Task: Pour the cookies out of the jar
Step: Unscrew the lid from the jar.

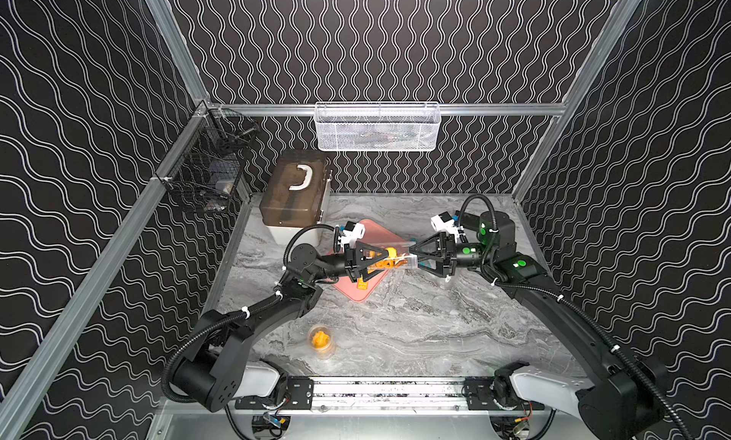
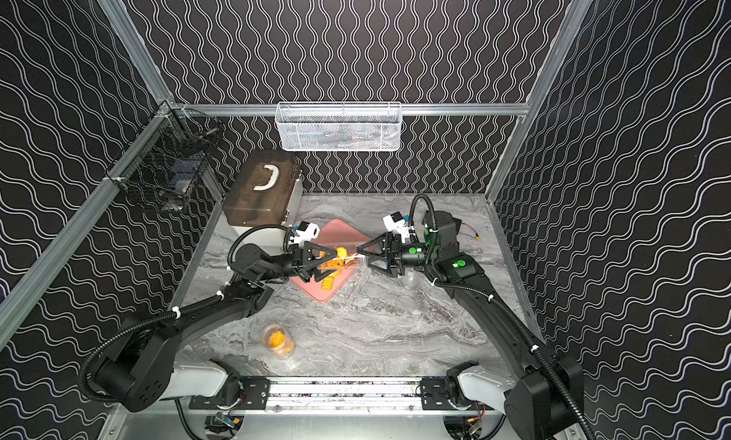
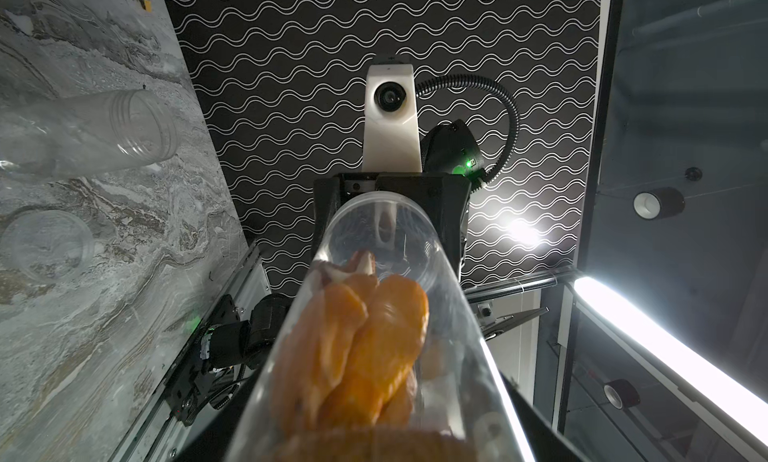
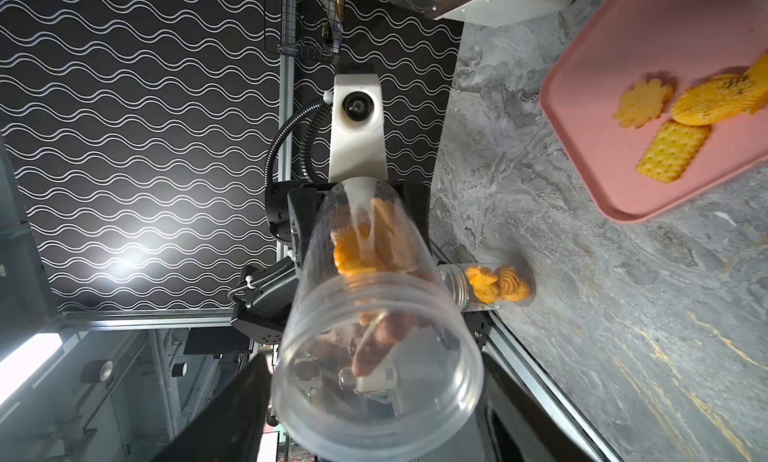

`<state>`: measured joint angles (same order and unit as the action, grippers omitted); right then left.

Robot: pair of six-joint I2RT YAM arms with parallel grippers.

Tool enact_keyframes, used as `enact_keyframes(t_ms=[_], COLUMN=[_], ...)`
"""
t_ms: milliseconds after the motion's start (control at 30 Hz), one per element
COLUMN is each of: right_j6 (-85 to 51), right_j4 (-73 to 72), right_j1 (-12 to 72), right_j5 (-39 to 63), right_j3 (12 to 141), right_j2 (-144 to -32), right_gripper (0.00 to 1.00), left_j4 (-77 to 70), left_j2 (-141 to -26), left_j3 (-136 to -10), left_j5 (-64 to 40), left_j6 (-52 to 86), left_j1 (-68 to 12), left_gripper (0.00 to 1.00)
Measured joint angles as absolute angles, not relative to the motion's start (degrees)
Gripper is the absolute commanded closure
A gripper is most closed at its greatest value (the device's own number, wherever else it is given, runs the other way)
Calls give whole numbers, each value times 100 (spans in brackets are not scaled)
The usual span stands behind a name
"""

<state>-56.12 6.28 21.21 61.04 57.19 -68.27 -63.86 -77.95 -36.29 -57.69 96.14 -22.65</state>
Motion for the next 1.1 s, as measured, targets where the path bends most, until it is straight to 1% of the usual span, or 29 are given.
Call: enact_keyframes(t_ms=[367,500,733,1100], right_j6=[-5789,-5813,-5852,-5710], right_j4=[386,303,228,296], right_j1=[2095,2095,2095,2095], right_j5=[6204,6246,6287,6263], right_j3=[5658,5607,5564,5555], right_j2=[-6877,-6906,-6930,-6875], right_gripper=[24,26,33,35], left_j4=[-6381,-6390,-6418,-6477], left_j2=[-7795,-7797,-7806,-7806], left_j3=[-3632,-3629,-3599,-3570], left_j5=[-5822,-5822,-5824,-5848], left_j6=[9616,9620,9620,9620], left_j1=[-2265,-2265,-2265,-2261], left_gripper=[46,46,46,46])
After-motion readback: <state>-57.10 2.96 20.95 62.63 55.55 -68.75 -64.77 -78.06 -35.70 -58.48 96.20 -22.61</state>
